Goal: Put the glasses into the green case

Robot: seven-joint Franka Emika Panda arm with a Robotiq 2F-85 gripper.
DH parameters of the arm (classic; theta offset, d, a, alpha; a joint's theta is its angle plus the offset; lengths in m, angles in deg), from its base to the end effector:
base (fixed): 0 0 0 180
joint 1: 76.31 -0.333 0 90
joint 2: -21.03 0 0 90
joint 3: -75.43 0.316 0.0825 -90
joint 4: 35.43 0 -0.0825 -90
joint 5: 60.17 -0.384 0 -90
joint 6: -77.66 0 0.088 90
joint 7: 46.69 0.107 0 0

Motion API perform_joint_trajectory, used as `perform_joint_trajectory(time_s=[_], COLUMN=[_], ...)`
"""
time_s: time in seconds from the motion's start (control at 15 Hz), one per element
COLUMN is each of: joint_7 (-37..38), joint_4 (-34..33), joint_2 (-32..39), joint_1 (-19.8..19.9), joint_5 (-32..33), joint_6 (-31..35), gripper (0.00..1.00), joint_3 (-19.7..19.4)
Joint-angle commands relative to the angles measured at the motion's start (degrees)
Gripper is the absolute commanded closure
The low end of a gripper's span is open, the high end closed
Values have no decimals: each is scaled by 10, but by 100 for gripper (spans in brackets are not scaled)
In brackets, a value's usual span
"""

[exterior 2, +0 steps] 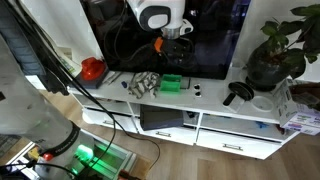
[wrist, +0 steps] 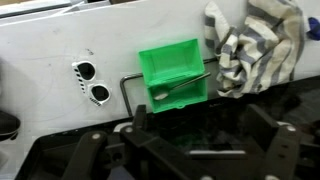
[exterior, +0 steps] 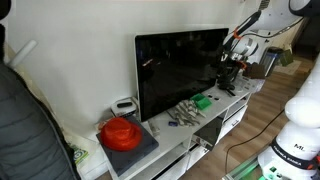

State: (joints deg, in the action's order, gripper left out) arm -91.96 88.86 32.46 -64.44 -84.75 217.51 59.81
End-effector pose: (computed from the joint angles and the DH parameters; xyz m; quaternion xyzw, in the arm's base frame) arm 0.5036 -0.2592 0.3128 -0.9921 0.0002 -0.1040 0.0694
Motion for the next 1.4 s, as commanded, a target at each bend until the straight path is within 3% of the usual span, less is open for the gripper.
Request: perform_joint_trajectory(time_s=[0.0,0.13,0.2,0.73,1.33], joint_7=[-9,2,10,11,6], joint_4=[-51,-72,-37,-44,-142], joint_2=[77,119,75,86,222], joint_1=[57,83,81,94,158], joint_5=[-14,-2,15,17,8], joint_6=[41,77,59,65,132], gripper=[0,0,0,0,0], joint_3=[29,40,49,65,122])
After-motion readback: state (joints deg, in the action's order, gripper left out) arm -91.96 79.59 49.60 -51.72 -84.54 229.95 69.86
